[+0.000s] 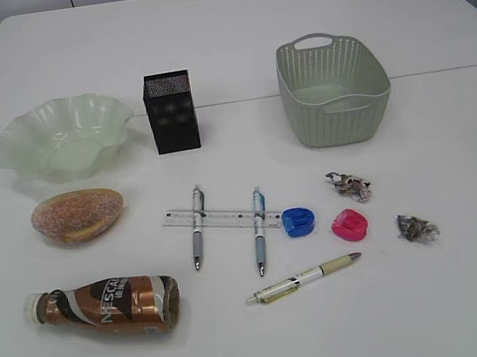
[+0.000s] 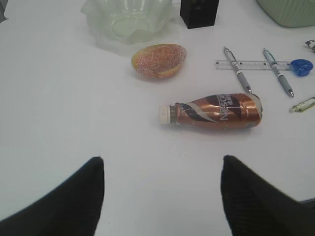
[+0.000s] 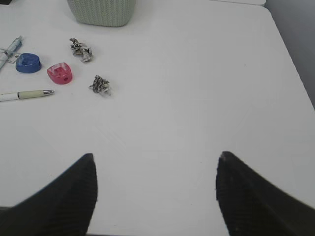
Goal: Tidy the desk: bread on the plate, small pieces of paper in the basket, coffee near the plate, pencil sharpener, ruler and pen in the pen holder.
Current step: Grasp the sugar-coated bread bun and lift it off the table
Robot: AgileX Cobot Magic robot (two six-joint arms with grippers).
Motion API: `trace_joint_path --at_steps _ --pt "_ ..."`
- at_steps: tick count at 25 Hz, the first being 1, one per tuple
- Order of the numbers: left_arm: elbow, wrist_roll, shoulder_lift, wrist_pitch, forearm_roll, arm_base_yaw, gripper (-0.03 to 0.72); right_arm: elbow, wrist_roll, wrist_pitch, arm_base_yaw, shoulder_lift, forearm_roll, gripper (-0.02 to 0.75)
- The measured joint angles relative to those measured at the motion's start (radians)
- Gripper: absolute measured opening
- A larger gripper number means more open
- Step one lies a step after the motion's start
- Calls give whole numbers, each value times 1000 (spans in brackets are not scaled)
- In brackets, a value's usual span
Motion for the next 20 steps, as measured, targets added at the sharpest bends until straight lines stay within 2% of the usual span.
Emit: trace_joint_path --at_steps 20 --pt "-15 0 50 -4 -5 0 542 0 0 0 0 0 0 552"
